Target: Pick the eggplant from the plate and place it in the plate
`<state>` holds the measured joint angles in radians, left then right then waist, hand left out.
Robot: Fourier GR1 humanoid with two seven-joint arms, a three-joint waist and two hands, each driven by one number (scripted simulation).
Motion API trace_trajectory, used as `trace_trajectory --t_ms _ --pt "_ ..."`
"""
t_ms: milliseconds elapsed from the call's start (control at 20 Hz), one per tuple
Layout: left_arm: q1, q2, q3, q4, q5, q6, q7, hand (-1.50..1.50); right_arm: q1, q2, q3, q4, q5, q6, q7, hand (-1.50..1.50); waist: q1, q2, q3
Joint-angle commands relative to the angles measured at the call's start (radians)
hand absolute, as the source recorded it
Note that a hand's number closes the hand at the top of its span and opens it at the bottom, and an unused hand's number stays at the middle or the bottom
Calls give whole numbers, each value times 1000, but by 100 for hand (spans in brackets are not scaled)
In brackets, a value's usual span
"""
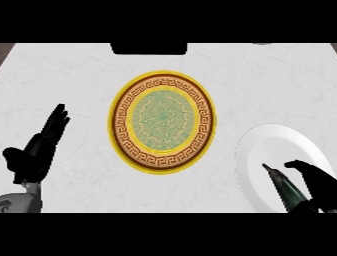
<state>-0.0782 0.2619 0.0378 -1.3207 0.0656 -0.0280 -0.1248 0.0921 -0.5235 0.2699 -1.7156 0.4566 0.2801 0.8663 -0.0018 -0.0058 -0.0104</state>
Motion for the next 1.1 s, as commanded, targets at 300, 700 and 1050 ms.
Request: trace_trajectory --t_ms 300,700,1050 --pt "16 -9 7 29 -36 -2 -40 0 65 64 35 -15 97 -64 -118 150 -5 5 10" --pt "21 -28 15 10 -26 10 -23 0 306 121 101 -247 442 -469 -157 150 -18 2 10" --pt "72 -9 30 -10 -10 -34 -43 0 473 82 152 -505 573 -544 -194 150 -12 2 10"
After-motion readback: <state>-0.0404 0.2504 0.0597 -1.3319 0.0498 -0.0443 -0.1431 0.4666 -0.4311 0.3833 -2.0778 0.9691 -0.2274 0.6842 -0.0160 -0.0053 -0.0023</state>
